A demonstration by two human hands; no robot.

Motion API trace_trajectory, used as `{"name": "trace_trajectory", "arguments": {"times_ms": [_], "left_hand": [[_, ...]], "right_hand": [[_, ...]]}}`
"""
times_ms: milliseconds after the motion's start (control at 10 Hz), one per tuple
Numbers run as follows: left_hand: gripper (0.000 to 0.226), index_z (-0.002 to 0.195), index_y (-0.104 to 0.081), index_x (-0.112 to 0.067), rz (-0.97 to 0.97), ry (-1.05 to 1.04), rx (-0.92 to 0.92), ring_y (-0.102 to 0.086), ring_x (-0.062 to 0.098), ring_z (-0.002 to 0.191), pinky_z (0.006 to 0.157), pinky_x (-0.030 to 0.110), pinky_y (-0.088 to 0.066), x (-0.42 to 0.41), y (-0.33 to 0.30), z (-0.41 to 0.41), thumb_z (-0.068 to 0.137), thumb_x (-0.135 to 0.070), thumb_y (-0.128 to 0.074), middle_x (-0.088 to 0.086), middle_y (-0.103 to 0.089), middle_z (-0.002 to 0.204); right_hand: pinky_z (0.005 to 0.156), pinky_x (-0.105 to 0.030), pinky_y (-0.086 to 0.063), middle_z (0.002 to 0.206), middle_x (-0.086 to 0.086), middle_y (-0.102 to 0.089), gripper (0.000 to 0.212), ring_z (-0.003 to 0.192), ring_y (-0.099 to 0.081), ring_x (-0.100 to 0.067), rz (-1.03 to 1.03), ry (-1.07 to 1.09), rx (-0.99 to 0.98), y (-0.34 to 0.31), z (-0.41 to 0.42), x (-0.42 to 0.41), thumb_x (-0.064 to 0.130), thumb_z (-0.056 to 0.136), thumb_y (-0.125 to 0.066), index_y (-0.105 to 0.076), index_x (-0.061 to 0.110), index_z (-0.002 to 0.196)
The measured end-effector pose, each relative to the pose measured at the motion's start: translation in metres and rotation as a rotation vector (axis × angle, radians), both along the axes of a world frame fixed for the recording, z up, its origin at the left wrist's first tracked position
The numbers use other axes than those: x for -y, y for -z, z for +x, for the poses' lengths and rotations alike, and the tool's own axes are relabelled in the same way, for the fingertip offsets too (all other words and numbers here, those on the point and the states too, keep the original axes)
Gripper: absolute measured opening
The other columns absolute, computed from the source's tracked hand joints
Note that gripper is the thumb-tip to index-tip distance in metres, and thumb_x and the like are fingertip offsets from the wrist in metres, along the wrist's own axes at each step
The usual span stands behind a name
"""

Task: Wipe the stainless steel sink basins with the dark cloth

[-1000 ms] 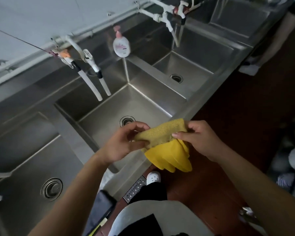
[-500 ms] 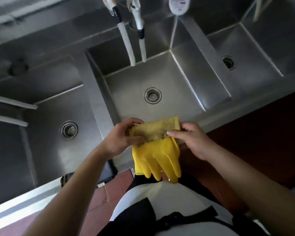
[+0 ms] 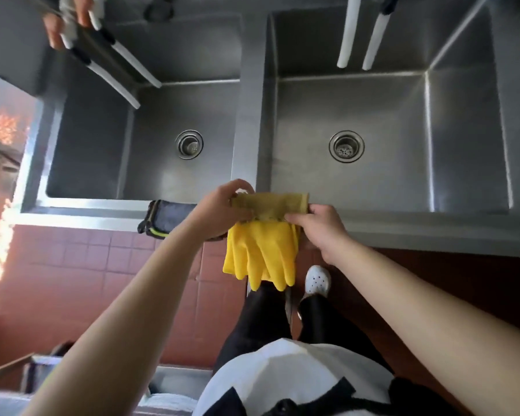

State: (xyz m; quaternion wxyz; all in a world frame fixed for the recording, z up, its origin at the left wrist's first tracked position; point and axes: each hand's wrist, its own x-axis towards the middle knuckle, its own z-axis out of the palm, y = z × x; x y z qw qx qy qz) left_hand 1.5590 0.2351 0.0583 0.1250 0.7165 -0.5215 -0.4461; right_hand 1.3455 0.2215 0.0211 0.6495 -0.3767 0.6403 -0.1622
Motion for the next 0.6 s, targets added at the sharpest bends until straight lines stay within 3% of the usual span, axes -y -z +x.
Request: {"name": "trace_trajectory", "arguments": {"times_ms": [100,200,400,600], "left_hand": [[0.042,0.128,-0.055,-0.037,0.085,0.281,0.585,-0.046,0.033,0.123,0.102,0.041,-0.034,0.0,0.019,-0.008,0.087,-0.037,-0.067,0.004,-0.06,0.127],[0.045,0.135,-0.052,-0.042,0.033,0.25,0.63,-0.035,0.031,0.134,0.109,0.043,-0.024,-0.01,0.032,-0.004,0.091,-0.042,-0.06,0.0,-0.046,0.144],[0.053,0.152,-0.029,-0.04,-0.036,0.263,0.481,-0.021,0.031,0.147,0.119,0.049,-0.013,-0.031,0.049,0.013,0.101,-0.05,-0.039,0.0,-0.03,0.16],[0.069,0.154,-0.007,-0.048,-0.184,0.395,0.472,0.0,0.029,0.154,0.122,0.053,0.001,-0.055,0.048,0.031,0.094,-0.069,-0.032,-0.002,-0.003,0.168]], "right_hand": [[0.09,-0.037,-0.048,0.112,-0.011,-0.066,0.032,0.111,-0.057,-0.032,-0.204,-0.389,-0.548,0.015,0.026,0.004,0.04,0.081,-0.073,-0.073,0.015,0.101],[0.097,-0.044,-0.036,0.123,-0.009,-0.053,0.039,0.121,-0.041,-0.033,-0.361,-0.502,-0.808,0.017,0.037,-0.001,0.047,0.084,-0.063,-0.066,0.017,0.109],[0.102,-0.05,-0.034,0.137,-0.007,-0.049,0.059,0.129,-0.041,-0.033,-0.427,-0.44,-0.814,0.018,0.031,-0.015,0.053,0.089,-0.058,-0.042,0.022,0.137],[0.115,-0.053,-0.021,0.163,-0.005,-0.022,0.066,0.15,-0.018,-0.024,-0.496,-0.503,-0.784,0.003,0.026,-0.033,0.056,0.094,-0.048,-0.027,0.034,0.153]]}}
